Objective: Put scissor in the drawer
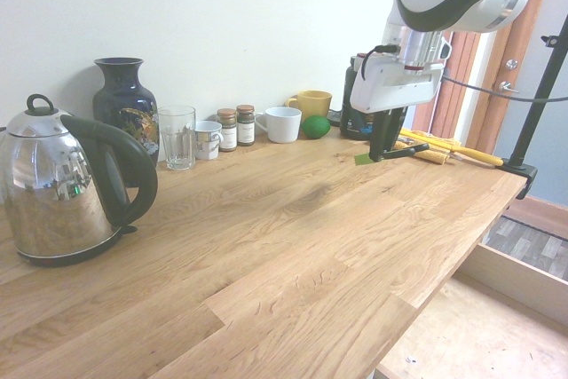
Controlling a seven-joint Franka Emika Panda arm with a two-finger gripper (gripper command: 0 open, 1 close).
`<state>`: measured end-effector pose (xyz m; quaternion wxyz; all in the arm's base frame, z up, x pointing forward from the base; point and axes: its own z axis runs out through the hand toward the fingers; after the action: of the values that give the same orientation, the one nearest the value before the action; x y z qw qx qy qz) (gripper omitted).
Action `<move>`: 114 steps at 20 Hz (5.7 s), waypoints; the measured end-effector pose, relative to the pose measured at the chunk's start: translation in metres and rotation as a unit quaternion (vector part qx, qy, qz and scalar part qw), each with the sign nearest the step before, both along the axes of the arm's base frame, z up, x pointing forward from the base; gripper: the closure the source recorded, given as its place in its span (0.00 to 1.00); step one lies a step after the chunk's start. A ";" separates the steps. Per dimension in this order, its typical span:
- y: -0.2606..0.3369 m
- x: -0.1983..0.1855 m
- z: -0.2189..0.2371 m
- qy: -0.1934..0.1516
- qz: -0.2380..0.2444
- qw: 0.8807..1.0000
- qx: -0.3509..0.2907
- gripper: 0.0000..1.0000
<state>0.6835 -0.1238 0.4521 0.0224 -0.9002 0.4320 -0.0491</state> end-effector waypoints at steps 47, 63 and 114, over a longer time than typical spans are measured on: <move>0.002 -0.267 -0.228 0.058 -0.010 0.998 -0.003 1.00; 0.001 -0.254 -0.286 0.066 -0.015 0.998 0.000 1.00; 0.002 -0.238 -0.261 0.037 -0.012 0.999 -0.001 0.00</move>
<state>0.4454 -0.1218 0.1912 0.0047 -0.8964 0.4430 -0.0162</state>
